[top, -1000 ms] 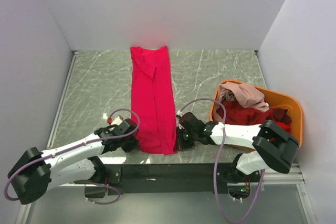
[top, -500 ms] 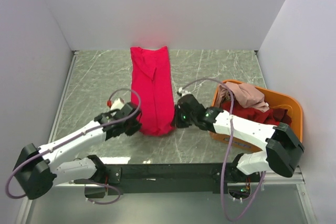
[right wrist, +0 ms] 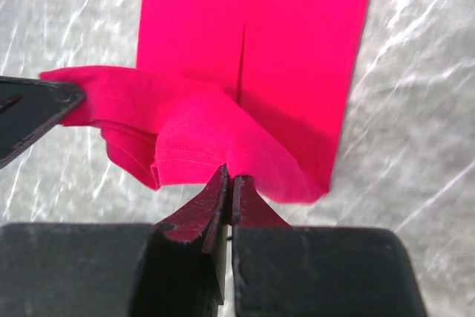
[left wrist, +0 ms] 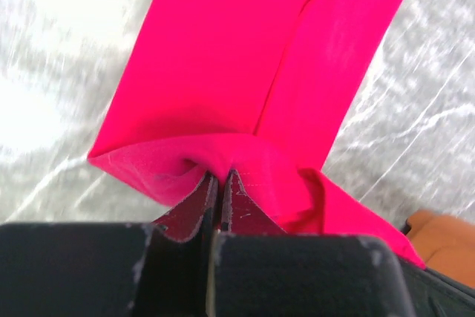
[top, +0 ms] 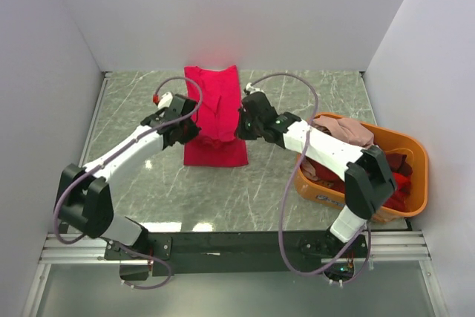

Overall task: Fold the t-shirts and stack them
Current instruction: Fold the tshirt

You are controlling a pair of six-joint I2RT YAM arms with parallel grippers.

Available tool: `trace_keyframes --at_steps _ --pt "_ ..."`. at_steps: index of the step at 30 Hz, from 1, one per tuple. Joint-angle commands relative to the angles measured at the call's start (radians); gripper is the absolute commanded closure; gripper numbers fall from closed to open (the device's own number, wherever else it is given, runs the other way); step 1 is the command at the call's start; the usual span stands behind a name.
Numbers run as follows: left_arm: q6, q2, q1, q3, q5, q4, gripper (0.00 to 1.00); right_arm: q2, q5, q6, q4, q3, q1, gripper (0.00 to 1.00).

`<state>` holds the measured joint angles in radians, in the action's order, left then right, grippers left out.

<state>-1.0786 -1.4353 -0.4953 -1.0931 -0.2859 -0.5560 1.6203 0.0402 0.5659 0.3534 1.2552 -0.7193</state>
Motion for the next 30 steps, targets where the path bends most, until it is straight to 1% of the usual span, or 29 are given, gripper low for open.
trace_keyframes --at_steps 1,5,10,15,20,24,27,30 --pt "0.095 -0.042 0.046 -0.082 0.025 0.039 0.99 0.056 0.004 -0.043 0.021 0.107 0.032 1.0" --pt "0.126 -0.128 0.081 -0.171 0.027 0.042 0.99 0.157 -0.005 -0.06 0.038 0.19 0.064 1.0" --pt "0.184 -0.211 0.113 -0.246 0.042 0.062 0.99 0.243 0.004 -0.092 0.061 0.291 0.093 1.0" --pt "0.201 -0.313 0.141 -0.33 0.037 0.042 0.99 0.296 -0.016 -0.113 0.018 0.337 0.118 1.0" --pt "0.224 -0.398 0.17 -0.376 0.085 0.083 0.99 0.371 -0.02 -0.116 0.009 0.397 0.135 1.0" --pt "0.229 -0.47 0.185 -0.428 0.12 0.091 0.99 0.435 0.016 -0.074 0.061 0.484 0.147 1.0" --pt "0.23 -0.513 0.193 -0.453 0.145 0.106 0.99 0.475 0.01 -0.057 0.064 0.518 0.156 1.0" --pt "0.236 -0.543 0.201 -0.478 0.145 0.11 0.98 0.506 0.041 -0.037 0.085 0.552 0.164 1.0"
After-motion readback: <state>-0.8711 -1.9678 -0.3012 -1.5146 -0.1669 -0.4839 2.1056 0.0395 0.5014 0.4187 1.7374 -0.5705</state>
